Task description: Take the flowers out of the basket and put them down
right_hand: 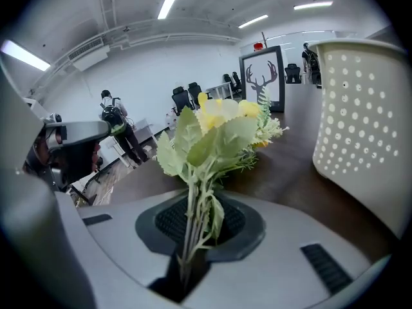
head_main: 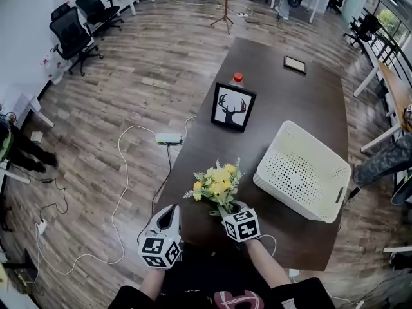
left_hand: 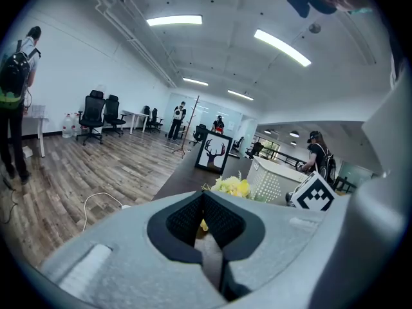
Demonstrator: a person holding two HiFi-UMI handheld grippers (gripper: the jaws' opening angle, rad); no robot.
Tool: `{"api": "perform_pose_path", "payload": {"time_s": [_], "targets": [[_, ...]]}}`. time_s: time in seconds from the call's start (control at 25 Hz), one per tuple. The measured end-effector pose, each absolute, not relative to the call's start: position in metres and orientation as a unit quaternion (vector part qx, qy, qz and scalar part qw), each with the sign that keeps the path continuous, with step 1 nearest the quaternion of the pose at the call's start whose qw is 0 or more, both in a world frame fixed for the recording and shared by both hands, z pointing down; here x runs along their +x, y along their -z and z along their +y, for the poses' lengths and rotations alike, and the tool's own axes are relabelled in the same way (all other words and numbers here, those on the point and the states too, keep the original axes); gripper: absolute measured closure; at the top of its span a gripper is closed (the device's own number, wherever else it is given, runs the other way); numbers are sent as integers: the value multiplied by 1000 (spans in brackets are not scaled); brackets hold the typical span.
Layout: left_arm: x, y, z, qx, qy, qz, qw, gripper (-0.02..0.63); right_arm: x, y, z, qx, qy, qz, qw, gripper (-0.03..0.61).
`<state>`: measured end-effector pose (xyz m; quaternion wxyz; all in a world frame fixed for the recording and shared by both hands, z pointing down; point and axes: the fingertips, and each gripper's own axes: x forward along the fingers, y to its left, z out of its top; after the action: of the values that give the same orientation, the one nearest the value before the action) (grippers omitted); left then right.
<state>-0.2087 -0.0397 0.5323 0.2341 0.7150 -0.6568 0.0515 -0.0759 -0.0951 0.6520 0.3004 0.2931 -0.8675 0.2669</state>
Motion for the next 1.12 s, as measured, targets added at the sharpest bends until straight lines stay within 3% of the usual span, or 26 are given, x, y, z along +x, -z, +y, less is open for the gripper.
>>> {"api": "perform_pose_path", "payload": {"time_s": [0.4,0.92,1.12], "targets": [[-212,-535,-43,713,-40,-656,245,606,-72,-664,-95,296,-268,-858,323,481],[-204,-534,-42,720,-38,-648,244,606,-74,-662,-89,277,-294,-857,321,337],[-204,-535,-40,720,-37,-649,244,606,-75,-661,-84,267,-303,-858,318,252]]}}
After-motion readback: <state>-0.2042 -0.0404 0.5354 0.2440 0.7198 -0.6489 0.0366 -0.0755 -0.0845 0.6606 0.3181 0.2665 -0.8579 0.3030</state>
